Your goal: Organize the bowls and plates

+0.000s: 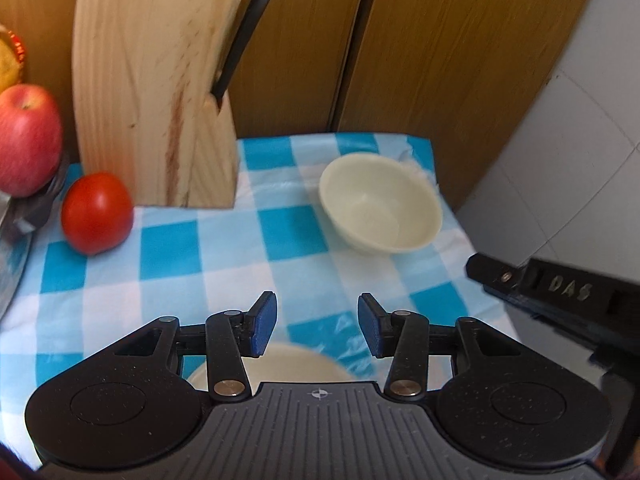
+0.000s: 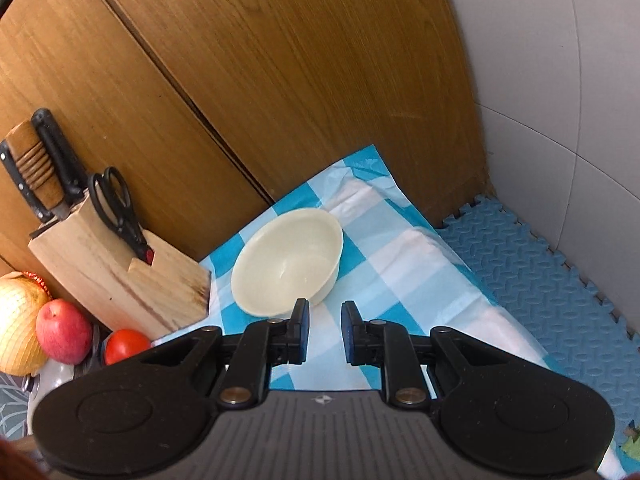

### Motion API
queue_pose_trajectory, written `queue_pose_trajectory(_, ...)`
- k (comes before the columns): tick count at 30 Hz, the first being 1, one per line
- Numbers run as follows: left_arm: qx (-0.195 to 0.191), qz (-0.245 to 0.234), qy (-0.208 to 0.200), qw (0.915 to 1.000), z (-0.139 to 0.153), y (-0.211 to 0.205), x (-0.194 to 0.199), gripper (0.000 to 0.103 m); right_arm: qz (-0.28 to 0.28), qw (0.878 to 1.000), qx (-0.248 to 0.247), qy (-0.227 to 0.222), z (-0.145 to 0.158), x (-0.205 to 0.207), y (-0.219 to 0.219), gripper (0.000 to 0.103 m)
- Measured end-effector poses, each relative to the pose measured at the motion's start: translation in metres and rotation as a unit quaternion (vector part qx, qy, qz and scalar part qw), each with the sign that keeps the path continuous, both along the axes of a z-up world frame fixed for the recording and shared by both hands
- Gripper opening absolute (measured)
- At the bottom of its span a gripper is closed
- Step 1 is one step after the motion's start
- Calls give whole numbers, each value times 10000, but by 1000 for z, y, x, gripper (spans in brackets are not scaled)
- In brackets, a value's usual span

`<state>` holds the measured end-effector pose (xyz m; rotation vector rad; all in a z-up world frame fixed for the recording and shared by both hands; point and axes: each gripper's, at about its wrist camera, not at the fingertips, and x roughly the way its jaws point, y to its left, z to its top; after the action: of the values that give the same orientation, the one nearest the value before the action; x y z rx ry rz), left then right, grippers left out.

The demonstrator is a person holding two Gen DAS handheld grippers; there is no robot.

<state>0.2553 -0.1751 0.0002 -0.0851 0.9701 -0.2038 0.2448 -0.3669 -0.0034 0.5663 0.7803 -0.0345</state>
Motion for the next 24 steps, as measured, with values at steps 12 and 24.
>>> queue_pose_trajectory(12, -136, 148, 3, 9998, -12, -24, 49, 54, -22, 9992, 389, -58, -22, 39, -17, 17)
queue_pose_trajectory(24, -44, 155, 164, 9997, -38, -35, 90, 54, -4, 9980, 629, 36, -46, 67, -20, 18)
